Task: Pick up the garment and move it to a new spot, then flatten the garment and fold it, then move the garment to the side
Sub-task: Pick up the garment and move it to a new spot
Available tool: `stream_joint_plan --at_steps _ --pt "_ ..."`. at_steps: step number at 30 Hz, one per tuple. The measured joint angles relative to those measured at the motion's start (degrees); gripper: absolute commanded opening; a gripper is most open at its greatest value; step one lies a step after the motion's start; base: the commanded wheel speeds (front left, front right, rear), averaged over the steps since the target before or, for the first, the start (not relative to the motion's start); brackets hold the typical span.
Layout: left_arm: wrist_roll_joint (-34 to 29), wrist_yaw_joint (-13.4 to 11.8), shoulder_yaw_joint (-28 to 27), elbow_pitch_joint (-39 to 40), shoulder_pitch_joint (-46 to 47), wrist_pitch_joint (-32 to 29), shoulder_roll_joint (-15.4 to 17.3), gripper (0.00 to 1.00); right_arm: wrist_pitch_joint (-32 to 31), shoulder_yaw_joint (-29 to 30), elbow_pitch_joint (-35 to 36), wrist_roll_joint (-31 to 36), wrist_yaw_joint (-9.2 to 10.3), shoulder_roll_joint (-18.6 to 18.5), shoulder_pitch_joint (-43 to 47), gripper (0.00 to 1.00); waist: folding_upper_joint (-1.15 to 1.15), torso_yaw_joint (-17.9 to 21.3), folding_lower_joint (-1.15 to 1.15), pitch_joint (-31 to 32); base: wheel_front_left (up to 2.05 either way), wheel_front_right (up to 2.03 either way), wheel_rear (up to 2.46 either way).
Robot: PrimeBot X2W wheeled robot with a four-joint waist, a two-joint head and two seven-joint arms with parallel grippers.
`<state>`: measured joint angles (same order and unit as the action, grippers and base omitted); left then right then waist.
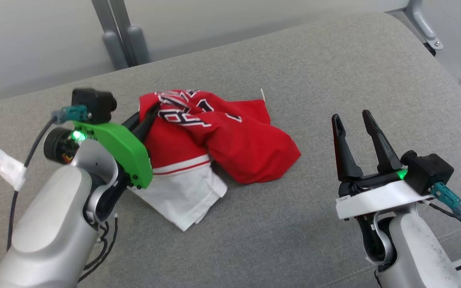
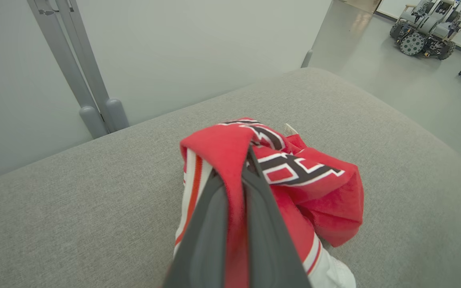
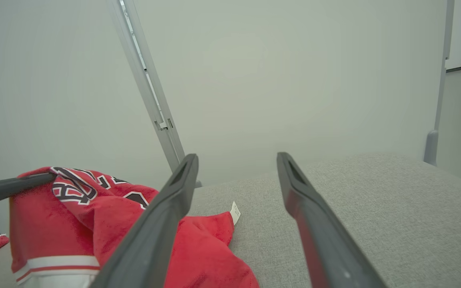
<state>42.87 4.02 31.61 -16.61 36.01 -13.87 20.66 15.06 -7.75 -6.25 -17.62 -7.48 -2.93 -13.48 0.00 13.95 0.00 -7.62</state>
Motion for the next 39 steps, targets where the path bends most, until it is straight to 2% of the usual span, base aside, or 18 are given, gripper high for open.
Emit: stream_joint_plan --at_steps 2,3,4,5,10,16,21,25,29,34,39 --pt "-1.2 0.0 0.5 -3.3 -1.5 3.2 -0.1 0.0 0.0 0.0 0.0 -0.1 0.0 0.0 0.0 1.0 0.0 0.2 0.0 -0.5 0.0 0.0 0.0" --pt "-3.2 0.0 1.3 -5.3 -1.6 5.4 0.1 0.28 0.0 -0.2 -0.1 -0.1 0.0 0.0 0.0 1.0 0.0 0.2 0.0 -0.7 0.0 0.0 0.0" --pt "-5.1 0.0 2.0 -6.6 -1.6 7.2 0.2 0.83 0.0 -0.3 -0.2 -0.1 0.0 0.0 0.0 1.0 0.0 0.0 0.0 -0.8 0.0 0.0 0.0" --pt "-5.3 0.1 2.2 -8.4 -1.7 9.0 -0.3 1.0 0.0 -0.5 -0.3 -0.2 0.0 0.0 0.0 1.0 0.0 -0.2 0.0 -0.8 0.0 0.0 0.0" --pt "-6.0 1.0 3.1 -15.4 -3.0 16.8 -2.8 1.0 0.0 -1.3 -0.9 0.2 0.0 0.1 0.0 1.0 0.0 -2.1 0.0 -0.2 0.0 0.0 0.0" --pt "-6.8 0.0 1.4 -15.8 -3.9 24.2 -3.0 1.0 0.0 0.0 -0.7 0.7 0.0 0.1 0.7 1.0 0.0 -4.9 0.0 1.3 0.0 0.0 0.0" --pt "-6.8 -3.6 -1.5 -10.2 -6.3 26.7 -0.5 1.0 0.0 0.9 -0.2 1.0 0.0 0.0 1.6 1.0 0.0 -7.3 0.0 2.5 0.0 0.0 0.0" --pt "-7.7 -7.9 -4.5 -3.7 -10.6 28.1 2.2 1.0 0.0 2.4 0.9 1.2 0.0 0.0 2.2 1.0 0.0 -9.1 0.0 3.1 0.0 0.0 0.0" --pt "-8.6 -11.2 -7.7 2.3 -17.0 28.7 2.8 1.0 0.0 3.0 1.8 1.8 0.0 -0.2 3.6 1.0 0.0 -10.3 0.0 3.6 0.0 0.0 0.0" --pt "-12.4 -14.0 -14.4 10.3 -25.1 28.9 1.1 1.0 0.0 3.0 1.9 2.1 0.0 -0.8 6.3 1.0 0.0 -11.0 0.0 4.2 0.0 0.0 0.0" --pt "-18.2 -14.3 -18.7 14.4 -31.9 29.0 -2.9 1.0 0.0 3.4 1.9 2.2 0.0 -1.0 7.8 1.0 0.0 -11.2 0.0 4.5 0.0 0.0 0.0"
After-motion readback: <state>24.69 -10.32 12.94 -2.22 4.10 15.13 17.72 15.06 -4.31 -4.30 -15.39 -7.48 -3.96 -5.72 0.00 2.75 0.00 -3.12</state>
